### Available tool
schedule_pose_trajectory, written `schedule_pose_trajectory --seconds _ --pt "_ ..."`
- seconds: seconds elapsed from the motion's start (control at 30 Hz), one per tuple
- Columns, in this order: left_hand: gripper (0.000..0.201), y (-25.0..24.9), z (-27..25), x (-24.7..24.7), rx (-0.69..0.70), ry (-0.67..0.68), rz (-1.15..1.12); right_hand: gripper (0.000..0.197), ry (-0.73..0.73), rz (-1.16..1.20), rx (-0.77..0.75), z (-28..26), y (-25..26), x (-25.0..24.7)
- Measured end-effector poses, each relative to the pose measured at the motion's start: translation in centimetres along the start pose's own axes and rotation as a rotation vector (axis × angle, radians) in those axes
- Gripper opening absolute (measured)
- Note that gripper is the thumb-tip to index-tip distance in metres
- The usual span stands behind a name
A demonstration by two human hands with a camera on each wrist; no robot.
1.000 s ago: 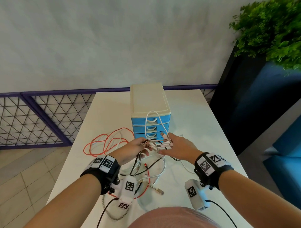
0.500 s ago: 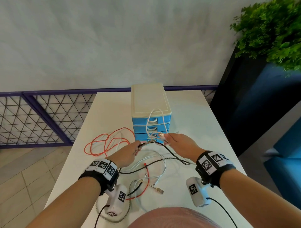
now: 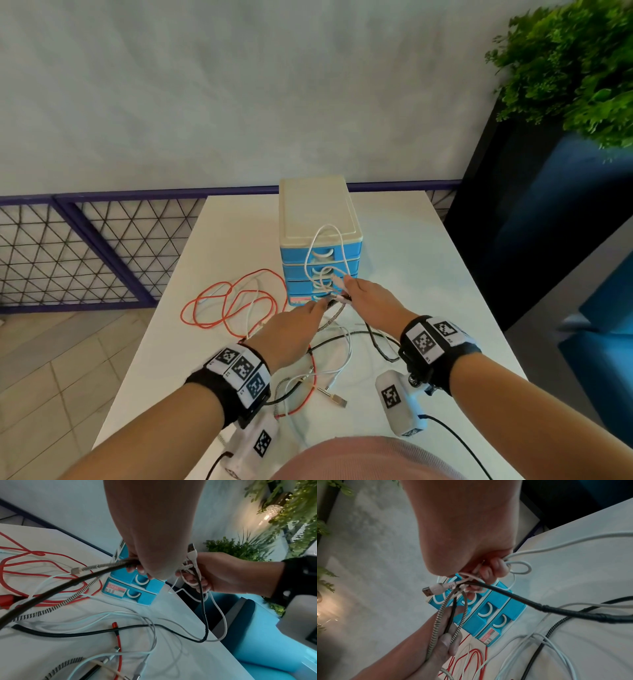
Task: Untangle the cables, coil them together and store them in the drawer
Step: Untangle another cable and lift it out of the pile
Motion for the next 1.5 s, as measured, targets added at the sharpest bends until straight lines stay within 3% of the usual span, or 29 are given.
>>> schedule_pose_trajectory --seconds 0.3,0.43,0.5,0.67,0.73,0.77,0.87,0.93,1.03,1.2,1.37,1.5 --pt "0.087 1.1 -0.8 -0.4 0.084 -0.034 0.185 0.045 -0.129 -0.215 -0.033 0.9 -1.3 -1.1" --pt "0.078 1.3 -0.5 -0.2 0.162 -0.039 0.198 0.042 -0.102 -0.122 -0.002 1.2 -1.5 -1.1" --pt "0.072 1.2 -0.6 -0.3 0.142 -0.055 0.010 0.042 -0.066 -0.096 -0.001 1.3 -1.1 -1.1" --pt "0.079 0.7 -0.4 -1.3 -0.057 0.095 -0.799 0.045 -0.124 -0.150 -0.057 1.3 -1.0 -0.8" --pt "0.074 0.9 0.2 -1.6 -0.161 0.000 -1.104 0.043 -0.154 -0.173 -0.087 1.2 -0.9 -0.6" --pt "0.062 1.2 0.6 -1.8 -0.212 -0.094 -1.158 0.040 -0.160 -0.184 -0.102 1.0 -0.8 -0.5" --pt "0.010 1.9 1.3 -3.0 -0.209 -0.434 -1.084 0.031 -0.128 -0.214 -0.120 0.7 -0.8 -0.4" --pt "0.016 2.0 1.6 -3.2 -0.171 -0.486 -1.061 0.033 -0.117 -0.219 -0.123 0.6 -0.9 -0.4" --pt "0.005 1.7 1.4 -3.6 -0.115 -0.512 -0.911 0.036 -0.117 -0.205 -0.119 0.5 -1.2 -0.5" --pt "0.009 1.3 0.7 -5.1 -0.011 -0.545 -0.746 0.044 -0.089 -0.149 -0.117 0.1 -1.0 -0.7" --pt "0.014 2.7 0.6 -5.7 -0.030 -0.482 -0.912 0.041 0.011 -0.082 -0.147 -0.4 -0.5 -1.5" --pt "0.018 3.8 0.6 -5.6 -0.030 -0.511 -1.111 0.041 0.048 0.011 -0.144 -0.1 -1.0 -2.0"
Point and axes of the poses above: each hand's wrist, its own z-axis towards the middle knuckle, its own x-axis out of the palm, y = z × x, the point moved 4 cm from there along z, towards the middle knuckle, and after that the axes turned 2 degrees about x, right-handed, at the moved point
